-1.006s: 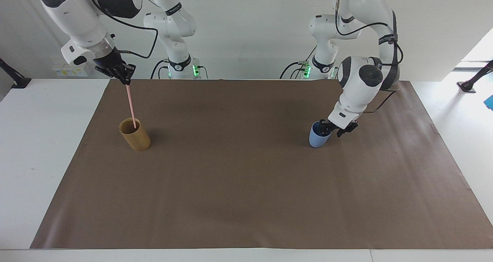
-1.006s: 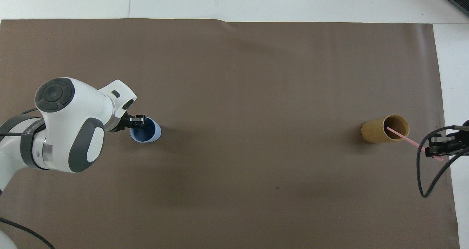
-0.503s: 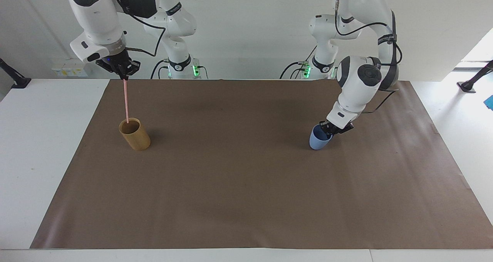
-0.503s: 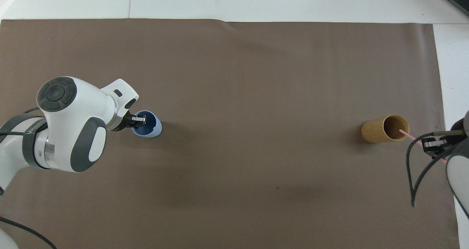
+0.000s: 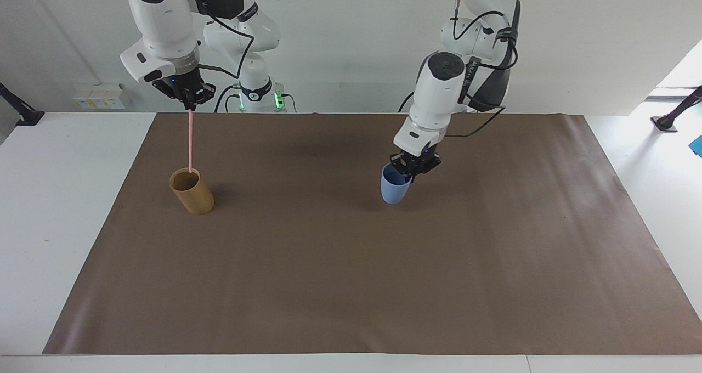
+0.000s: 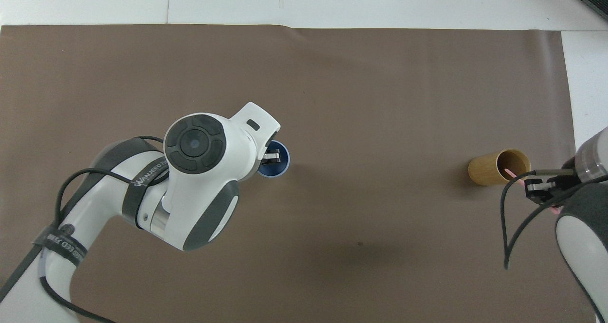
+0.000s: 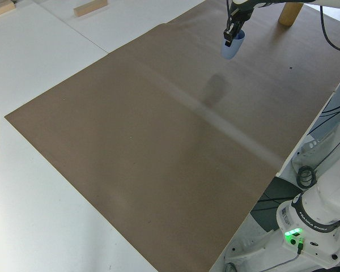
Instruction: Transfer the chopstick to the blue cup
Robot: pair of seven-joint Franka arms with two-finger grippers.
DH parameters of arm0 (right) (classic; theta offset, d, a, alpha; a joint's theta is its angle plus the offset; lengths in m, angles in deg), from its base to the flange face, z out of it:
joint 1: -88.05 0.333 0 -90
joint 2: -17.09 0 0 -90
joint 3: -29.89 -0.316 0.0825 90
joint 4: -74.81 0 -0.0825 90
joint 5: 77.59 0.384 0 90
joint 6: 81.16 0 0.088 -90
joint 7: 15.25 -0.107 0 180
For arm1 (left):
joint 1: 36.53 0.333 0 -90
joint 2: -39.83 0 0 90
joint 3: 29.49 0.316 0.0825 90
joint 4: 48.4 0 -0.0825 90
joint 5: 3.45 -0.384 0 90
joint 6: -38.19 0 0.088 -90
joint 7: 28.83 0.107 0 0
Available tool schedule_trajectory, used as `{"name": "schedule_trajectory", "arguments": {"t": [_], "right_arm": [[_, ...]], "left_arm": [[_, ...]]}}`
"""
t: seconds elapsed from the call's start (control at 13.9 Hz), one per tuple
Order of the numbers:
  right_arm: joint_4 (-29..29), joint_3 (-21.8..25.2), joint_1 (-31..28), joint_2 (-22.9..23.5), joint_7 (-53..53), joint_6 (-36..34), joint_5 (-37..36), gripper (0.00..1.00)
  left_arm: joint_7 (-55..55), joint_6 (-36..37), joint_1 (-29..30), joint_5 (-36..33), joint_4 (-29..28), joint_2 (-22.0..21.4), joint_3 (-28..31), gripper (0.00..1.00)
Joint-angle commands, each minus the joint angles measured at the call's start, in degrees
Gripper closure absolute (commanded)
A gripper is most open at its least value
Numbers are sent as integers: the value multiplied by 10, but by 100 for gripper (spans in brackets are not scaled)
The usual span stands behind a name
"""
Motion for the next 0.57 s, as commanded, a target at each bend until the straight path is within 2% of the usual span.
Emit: {"name": "schedule_trajectory", "arguments": {"t": [0.0, 0.22, 0.36, 0.5], "right_arm": [[-20, 4, -12, 13, -92, -21, 111, 100], [-15, 4, -22, 14, -223, -24, 226, 100], [-13, 4, -22, 13, -331, -18, 295, 100], [-13, 3, -21, 13, -345, -15, 301, 100]], "left_arm": [[-25, 10, -50, -9, 43, 20, 12, 100], [-44, 18, -80, -26, 113, 85, 12, 100], [-57, 19, -93, -31, 114, 97, 12, 100], [-62, 20, -97, -39, 109, 97, 12, 100]]}}
